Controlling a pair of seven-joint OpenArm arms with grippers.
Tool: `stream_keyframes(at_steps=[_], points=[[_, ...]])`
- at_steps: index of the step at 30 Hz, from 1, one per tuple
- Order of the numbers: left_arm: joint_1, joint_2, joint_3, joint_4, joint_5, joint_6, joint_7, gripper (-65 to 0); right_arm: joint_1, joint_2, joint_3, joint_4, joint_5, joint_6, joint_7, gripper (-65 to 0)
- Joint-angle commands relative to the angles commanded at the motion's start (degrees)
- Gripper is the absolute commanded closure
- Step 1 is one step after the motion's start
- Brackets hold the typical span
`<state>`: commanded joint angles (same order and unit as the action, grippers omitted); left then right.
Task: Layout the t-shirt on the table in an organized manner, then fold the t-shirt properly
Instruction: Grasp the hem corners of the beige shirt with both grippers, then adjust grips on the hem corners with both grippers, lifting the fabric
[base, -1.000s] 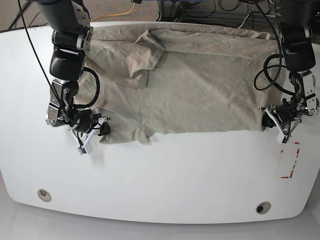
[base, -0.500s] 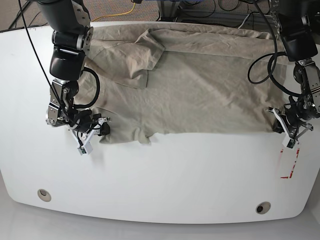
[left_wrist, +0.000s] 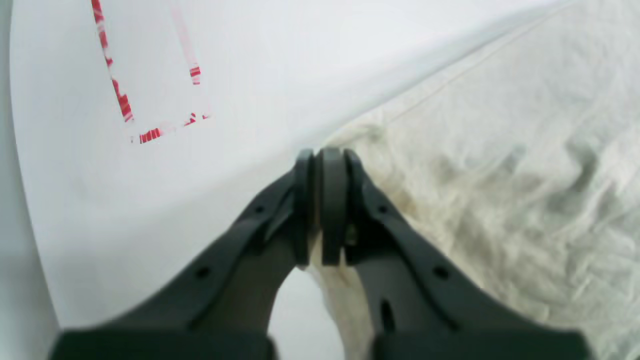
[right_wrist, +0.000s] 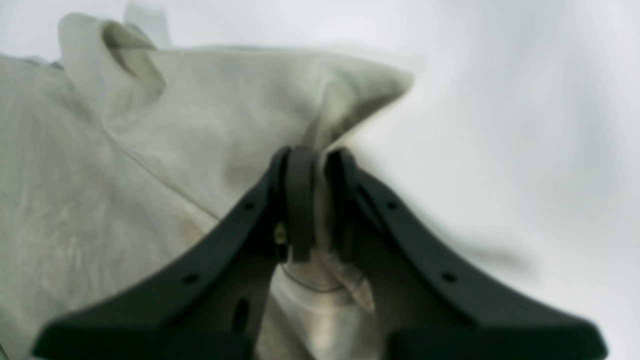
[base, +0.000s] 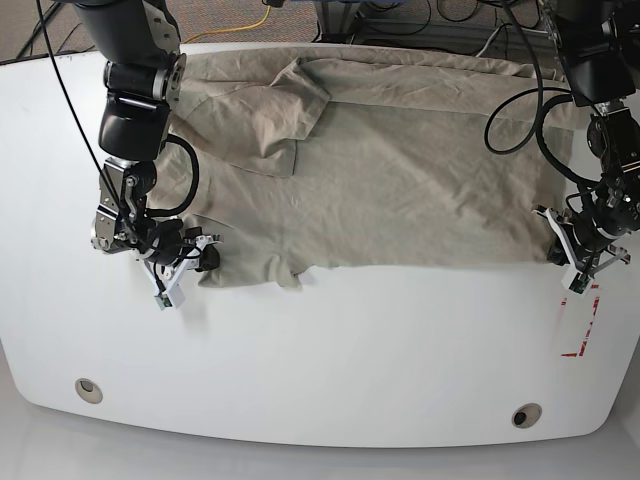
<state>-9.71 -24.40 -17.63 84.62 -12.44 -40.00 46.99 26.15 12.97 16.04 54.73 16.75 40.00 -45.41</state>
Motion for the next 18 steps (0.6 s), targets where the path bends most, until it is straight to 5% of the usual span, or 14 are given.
stream_keyframes(at_steps=[18], points=[[2.55, -0.09, -3.16, 5.98, 0.00, 0.00, 1.32, -1.1, -7.03, 0.09, 0.26, 28.22, 0.09, 0.00, -14.77, -7.3]])
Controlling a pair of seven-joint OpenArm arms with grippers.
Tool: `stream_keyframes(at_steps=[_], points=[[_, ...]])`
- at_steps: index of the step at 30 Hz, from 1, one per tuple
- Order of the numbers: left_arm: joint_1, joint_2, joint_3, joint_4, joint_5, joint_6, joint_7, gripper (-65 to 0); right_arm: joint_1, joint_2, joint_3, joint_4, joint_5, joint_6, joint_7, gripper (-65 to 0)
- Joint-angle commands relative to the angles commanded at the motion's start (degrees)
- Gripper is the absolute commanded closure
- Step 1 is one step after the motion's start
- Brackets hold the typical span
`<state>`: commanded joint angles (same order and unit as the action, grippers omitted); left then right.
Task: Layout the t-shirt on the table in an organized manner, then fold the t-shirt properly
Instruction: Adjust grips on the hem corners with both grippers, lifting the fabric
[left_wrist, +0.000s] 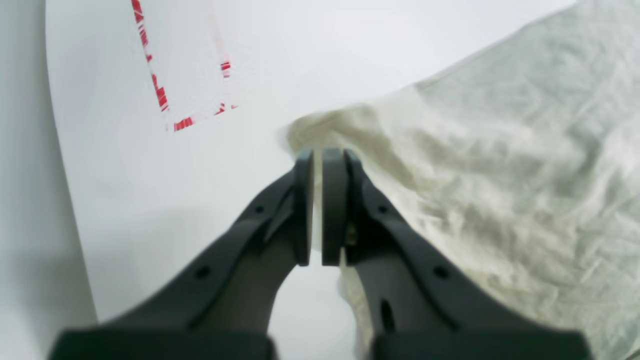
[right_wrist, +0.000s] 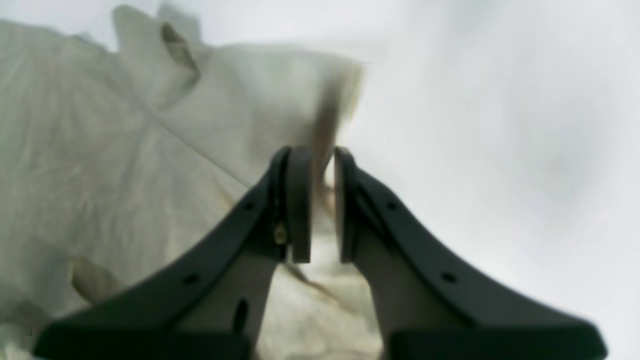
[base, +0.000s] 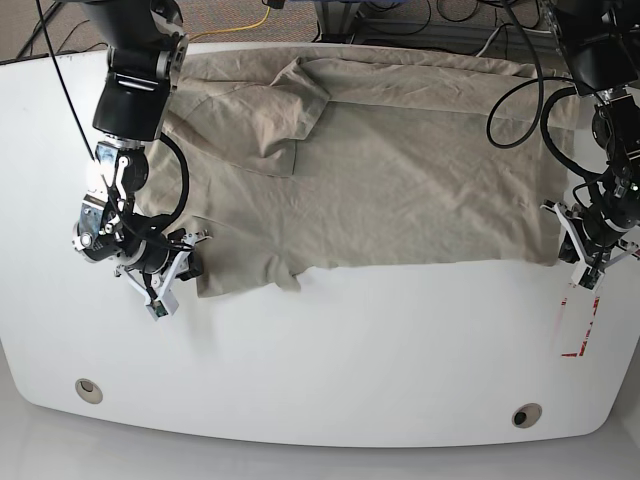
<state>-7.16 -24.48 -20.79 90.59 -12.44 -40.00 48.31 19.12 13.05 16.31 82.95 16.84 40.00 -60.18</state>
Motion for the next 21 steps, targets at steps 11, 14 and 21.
stream_keyframes(at_steps=[11, 14, 21], points=[[0.79, -1.14, 0.00, -1.23, 0.09, 0.00, -0.09, -6.1, -3.43, -0.09, 0.00, 6.51, -0.35, 0.00, -2.99, -8.1], [0.62, -1.23, 0.00, -3.87, 0.09, 0.00, -0.18, -14.2, -3.43, -0.18, -0.26, 6.15, -0.35, 0.00, -2.02, -11.6], [-5.89, -1.32, 0.09, -16.44, 0.09, 0.00, -1.58, -29.6, -3.34, -0.18, -0.26, 2.73, -0.35, 0.00, -0.09, -38.7]])
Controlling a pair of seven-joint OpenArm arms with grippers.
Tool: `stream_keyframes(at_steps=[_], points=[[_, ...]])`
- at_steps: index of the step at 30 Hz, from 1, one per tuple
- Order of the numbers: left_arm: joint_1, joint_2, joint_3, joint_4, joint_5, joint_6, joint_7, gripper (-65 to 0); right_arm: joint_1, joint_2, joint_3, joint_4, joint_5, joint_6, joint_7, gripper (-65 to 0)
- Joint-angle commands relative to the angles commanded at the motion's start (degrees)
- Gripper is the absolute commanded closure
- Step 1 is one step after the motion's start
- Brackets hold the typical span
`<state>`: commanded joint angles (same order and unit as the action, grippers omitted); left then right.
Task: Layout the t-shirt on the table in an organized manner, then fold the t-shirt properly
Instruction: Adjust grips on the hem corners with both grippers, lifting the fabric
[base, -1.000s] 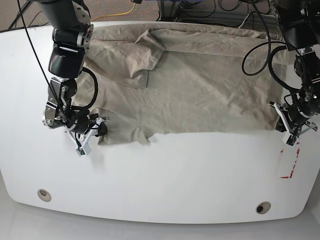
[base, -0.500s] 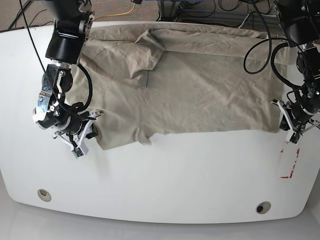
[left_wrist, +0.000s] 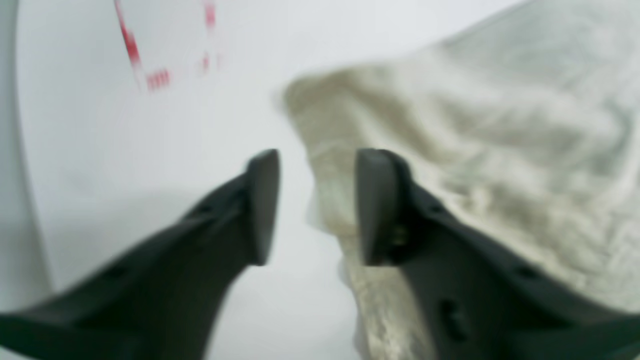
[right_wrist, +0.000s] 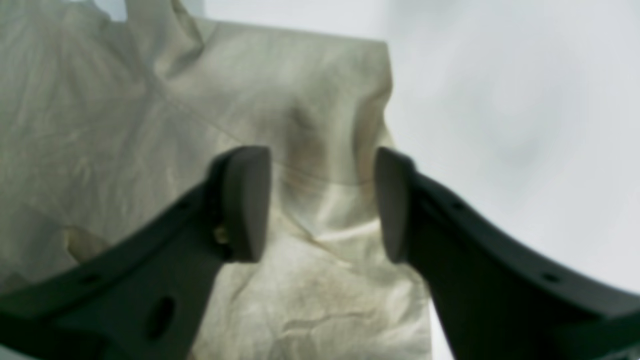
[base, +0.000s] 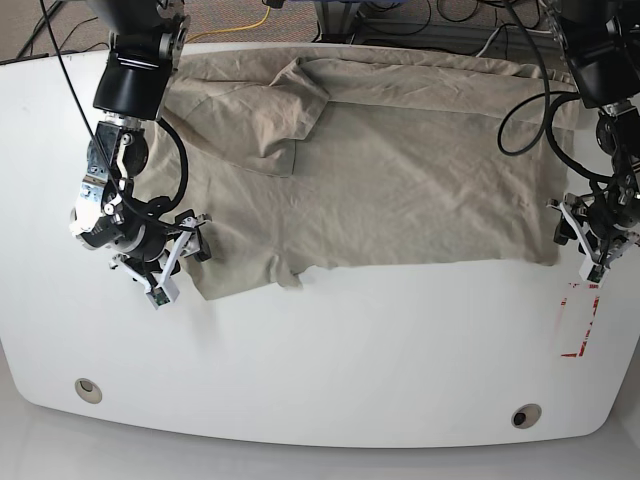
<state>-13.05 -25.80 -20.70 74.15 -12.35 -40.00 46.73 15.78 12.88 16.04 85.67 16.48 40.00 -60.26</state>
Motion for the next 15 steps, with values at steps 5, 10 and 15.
stream_keyframes(at_steps=[5, 10, 15], points=[[-3.25, -1.41, 0.44, -7.47, 0.09, 0.00, -2.55, -29.9, 0.00, 0.00, 0.00, -0.18, 0.00, 0.00, 0.26, -36.8], [-8.70, -1.32, 2.81, -16.35, 0.09, 0.00, -4.40, -29.9, -0.09, 0.00, 0.00, -0.18, 0.00, 0.00, 0.26, -36.5], [-11.52, -1.32, 5.63, -23.38, 0.09, 0.00, -8.18, -30.8, -0.09, 0.00, 0.00, -0.09, 0.26, 0.00, 0.26, -36.5]])
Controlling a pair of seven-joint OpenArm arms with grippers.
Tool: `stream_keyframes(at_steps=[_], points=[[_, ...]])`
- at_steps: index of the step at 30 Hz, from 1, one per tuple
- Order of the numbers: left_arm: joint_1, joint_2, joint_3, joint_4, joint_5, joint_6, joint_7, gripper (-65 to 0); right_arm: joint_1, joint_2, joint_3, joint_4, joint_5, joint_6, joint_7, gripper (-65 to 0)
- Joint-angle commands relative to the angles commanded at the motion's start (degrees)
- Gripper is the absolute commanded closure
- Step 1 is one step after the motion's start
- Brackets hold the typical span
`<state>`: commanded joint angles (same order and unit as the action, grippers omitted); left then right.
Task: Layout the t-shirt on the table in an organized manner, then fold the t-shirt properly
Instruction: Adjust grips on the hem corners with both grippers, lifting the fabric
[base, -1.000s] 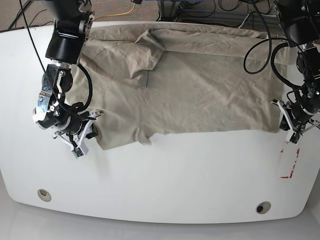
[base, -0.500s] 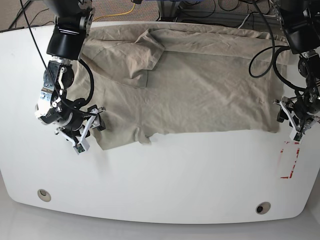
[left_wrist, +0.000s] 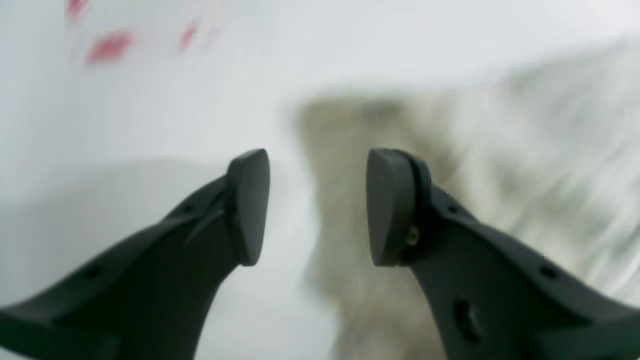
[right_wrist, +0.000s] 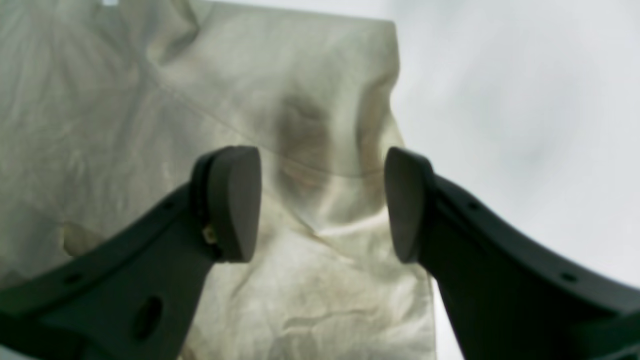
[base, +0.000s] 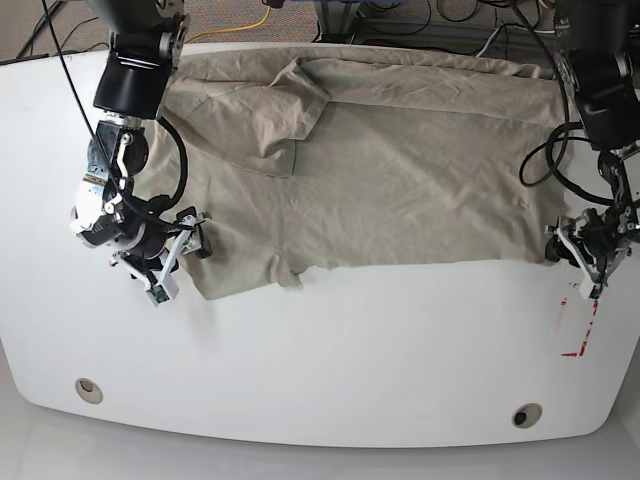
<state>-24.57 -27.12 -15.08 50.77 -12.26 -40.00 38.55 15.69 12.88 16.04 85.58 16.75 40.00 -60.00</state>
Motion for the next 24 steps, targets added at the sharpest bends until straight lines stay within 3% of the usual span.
stream_keyframes(at_steps=[5, 20, 22, 24], points=[[-2.37, 0.00, 4.48, -4.57, -0.18, 0.00, -1.58, -38.8, 0.00, 0.00, 0.00, 0.09, 0.09, 0.00, 0.00, -36.5], [-0.26, 0.88, 12.66, -6.42, -0.35, 0.13, -2.46, -38.2, 0.09, 0.00, 0.26, -0.09, 0.09, 0.00, 1.14, -36.5], [0.79, 0.97, 12.48, -6.07, -0.44, 0.13, -2.46, -32.1, 0.09, 0.00, 0.26, -0.09, 0.09, 0.00, 1.14, -36.5], [0.97, 0.97, 12.40, -6.07, -0.44, 0.13, -2.46, -19.2, 0.09, 0.00, 0.26, -0.09, 0.09, 0.00, 1.14, -36.5]])
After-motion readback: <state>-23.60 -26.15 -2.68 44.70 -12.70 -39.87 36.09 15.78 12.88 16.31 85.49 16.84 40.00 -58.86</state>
